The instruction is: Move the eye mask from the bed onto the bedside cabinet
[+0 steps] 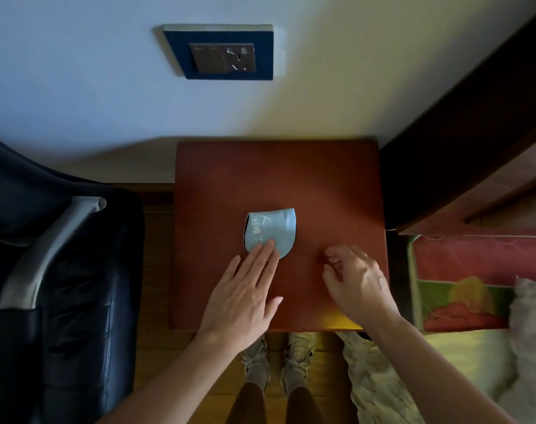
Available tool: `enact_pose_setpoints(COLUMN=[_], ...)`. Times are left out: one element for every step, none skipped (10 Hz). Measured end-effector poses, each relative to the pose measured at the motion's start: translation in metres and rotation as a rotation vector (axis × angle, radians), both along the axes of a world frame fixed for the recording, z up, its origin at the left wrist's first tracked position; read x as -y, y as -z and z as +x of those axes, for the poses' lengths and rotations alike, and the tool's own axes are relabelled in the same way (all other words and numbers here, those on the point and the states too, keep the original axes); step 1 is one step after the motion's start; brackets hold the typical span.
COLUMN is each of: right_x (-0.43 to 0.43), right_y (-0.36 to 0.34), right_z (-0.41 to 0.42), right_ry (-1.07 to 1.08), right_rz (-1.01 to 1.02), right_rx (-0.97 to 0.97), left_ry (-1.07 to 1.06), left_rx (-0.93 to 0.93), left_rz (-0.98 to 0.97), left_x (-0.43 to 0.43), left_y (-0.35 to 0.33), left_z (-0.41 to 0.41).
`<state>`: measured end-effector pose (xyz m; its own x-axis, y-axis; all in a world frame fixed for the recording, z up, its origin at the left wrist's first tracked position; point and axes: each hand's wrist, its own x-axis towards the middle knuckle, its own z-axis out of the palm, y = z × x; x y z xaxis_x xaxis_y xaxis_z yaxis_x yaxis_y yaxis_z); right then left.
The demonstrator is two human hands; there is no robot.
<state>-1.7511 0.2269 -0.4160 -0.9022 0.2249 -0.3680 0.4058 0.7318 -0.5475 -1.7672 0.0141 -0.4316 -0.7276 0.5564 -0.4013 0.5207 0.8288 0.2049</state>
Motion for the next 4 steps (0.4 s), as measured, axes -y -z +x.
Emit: enact_pose_setpoints(right_x=[0.001, 0.003, 0.003, 0.003], right_y=[0.003, 0.004, 0.003, 0.001], right_z=[0.004, 0.005, 0.006, 0.008], right_ry=[-0.068, -0.093, -0.130, -0.180], right_rz=[0.035, 0.058, 0.087, 0.109], right_rx=[-0.010, -0.007, -0.023, -0.012], left_ry=[-0.027, -0.054, -0.066, -0.113], left_rx=[-0.003, -0.011, -0.022, -0.064], left_rz=[-0.010, -0.014, 0.034, 0.057], left_x=[-0.014, -0.024, -0.026, -0.011], left_y=[0.004, 0.003, -0.005, -0.015], left_z=[-0.015, -0.026, -0.028, -0.021])
